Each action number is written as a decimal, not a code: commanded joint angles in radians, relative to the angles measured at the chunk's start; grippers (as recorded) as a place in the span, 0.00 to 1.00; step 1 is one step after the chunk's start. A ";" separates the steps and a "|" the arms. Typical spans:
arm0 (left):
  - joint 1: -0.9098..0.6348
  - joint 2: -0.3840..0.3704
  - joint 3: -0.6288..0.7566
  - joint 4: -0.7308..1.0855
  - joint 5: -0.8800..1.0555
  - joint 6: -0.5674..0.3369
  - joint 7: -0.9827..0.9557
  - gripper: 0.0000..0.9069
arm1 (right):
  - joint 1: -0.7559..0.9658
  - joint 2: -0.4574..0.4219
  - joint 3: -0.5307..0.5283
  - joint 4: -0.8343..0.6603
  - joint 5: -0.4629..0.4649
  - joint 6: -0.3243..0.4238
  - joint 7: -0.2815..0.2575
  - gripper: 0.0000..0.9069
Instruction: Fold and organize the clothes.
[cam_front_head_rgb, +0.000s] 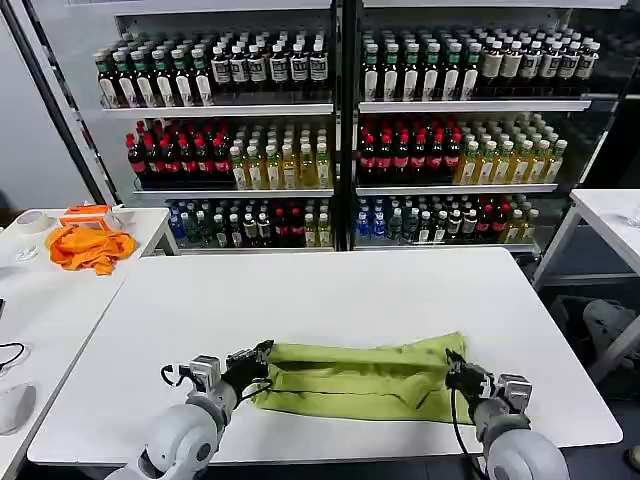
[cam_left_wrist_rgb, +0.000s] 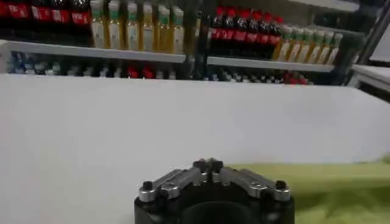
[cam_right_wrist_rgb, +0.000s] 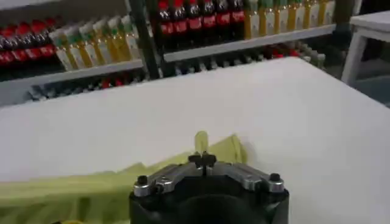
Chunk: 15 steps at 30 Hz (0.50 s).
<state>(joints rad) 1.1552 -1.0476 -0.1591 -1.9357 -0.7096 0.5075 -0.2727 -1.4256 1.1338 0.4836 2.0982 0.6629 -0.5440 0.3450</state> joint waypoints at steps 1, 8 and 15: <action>0.049 -0.019 0.001 -0.011 0.148 -0.059 -0.006 1.00 | -0.092 0.021 0.025 0.056 -0.085 0.010 -0.020 1.00; 0.145 -0.108 -0.017 -0.053 0.247 -0.106 -0.066 1.00 | -0.168 0.026 0.063 0.115 -0.144 0.052 -0.040 1.00; 0.191 -0.226 -0.009 -0.012 0.295 -0.113 -0.110 1.00 | -0.199 0.052 0.066 0.125 -0.172 0.066 -0.042 1.00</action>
<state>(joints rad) 1.2625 -1.1360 -0.1703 -1.9654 -0.5251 0.4266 -0.3306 -1.5702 1.1717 0.5333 2.1907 0.5364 -0.4937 0.3094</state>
